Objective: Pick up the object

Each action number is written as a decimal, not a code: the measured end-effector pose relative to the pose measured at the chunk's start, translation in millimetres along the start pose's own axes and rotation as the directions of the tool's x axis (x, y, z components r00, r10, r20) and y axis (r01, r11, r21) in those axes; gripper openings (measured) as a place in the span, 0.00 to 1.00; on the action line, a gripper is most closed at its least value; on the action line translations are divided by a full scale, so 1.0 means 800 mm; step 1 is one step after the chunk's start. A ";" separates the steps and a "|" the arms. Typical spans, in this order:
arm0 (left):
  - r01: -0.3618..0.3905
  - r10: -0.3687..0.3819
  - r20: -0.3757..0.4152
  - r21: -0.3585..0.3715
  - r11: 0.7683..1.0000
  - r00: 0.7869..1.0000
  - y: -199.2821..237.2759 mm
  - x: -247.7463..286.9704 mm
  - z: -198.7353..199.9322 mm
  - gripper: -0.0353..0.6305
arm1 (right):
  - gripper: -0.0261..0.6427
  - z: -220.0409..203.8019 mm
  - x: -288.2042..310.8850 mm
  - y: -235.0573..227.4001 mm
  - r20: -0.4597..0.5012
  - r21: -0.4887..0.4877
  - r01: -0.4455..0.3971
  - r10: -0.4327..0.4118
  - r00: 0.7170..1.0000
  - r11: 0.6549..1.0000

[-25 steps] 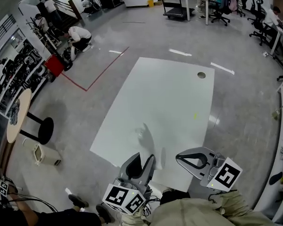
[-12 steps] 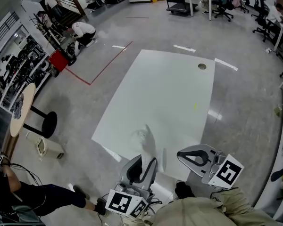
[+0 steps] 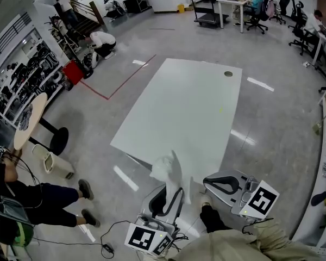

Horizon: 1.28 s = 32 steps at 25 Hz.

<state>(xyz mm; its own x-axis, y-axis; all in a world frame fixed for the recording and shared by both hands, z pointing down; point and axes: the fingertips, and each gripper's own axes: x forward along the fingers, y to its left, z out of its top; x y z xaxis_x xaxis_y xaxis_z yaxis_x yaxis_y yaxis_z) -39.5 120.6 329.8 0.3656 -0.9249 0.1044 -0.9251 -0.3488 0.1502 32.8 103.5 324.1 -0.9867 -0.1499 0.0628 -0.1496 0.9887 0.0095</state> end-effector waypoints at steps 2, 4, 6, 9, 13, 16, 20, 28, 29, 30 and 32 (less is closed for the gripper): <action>-0.003 0.003 0.004 -0.008 1.000 1.000 -0.021 -0.032 -0.008 0.26 | 0.04 0.000 -0.013 0.033 -0.003 0.000 -0.005 0.005 1.000 1.000; -0.007 0.007 0.011 -0.016 1.000 1.000 -0.039 -0.060 -0.013 0.26 | 0.04 0.002 -0.026 0.061 -0.020 -0.004 -0.010 0.009 1.000 1.000; -0.011 0.011 0.017 -0.024 1.000 1.000 -0.054 -0.083 -0.015 0.26 | 0.04 0.007 -0.036 0.086 -0.028 -0.015 -0.014 0.013 1.000 1.000; -0.011 0.011 0.030 -0.020 1.000 0.999 -0.073 -0.112 -0.011 0.26 | 0.04 0.020 -0.048 0.116 -0.029 -0.039 -0.016 0.015 0.999 0.999; -0.016 0.016 0.058 0.001 1.000 0.998 -0.086 -0.134 0.005 0.26 | 0.04 0.043 -0.054 0.134 0.009 -0.062 -0.018 0.018 1.000 0.998; -0.018 0.019 0.049 -0.005 1.000 0.999 -0.101 -0.141 0.007 0.26 | 0.04 0.045 -0.062 0.140 0.014 -0.077 -0.026 0.027 1.000 0.997; -0.034 0.035 0.053 -0.004 0.999 0.998 -0.103 -0.146 0.012 0.26 | 0.04 0.058 -0.061 0.145 0.033 -0.086 -0.037 0.040 0.999 0.996; -0.015 0.015 0.029 0.010 1.000 0.999 -0.126 -0.126 0.009 0.26 | 0.04 0.057 -0.079 0.135 0.033 -0.079 -0.029 0.032 0.999 0.996; -0.013 0.013 0.026 0.011 1.000 1.000 -0.127 -0.124 0.009 0.26 | 0.04 0.057 -0.080 0.134 0.031 -0.076 -0.030 0.032 0.999 0.997; -0.013 0.013 0.024 0.011 1.000 1.000 -0.127 -0.123 0.010 0.26 | 0.04 0.057 -0.080 0.134 0.030 -0.075 -0.030 0.032 0.999 0.997; -0.014 0.014 0.024 0.007 1.000 1.000 -0.125 -0.122 0.013 0.26 | 0.04 0.058 -0.080 0.132 0.030 -0.071 -0.027 0.030 0.999 0.997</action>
<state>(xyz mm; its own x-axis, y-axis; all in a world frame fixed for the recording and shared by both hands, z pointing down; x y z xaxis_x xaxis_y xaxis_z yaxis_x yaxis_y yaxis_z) 16.5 244.1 294.4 0.3504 -0.9329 0.0831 -0.9308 -0.3370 0.1417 77.4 217.7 274.6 -0.9922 -0.1205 0.0331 -0.1176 0.9899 0.0788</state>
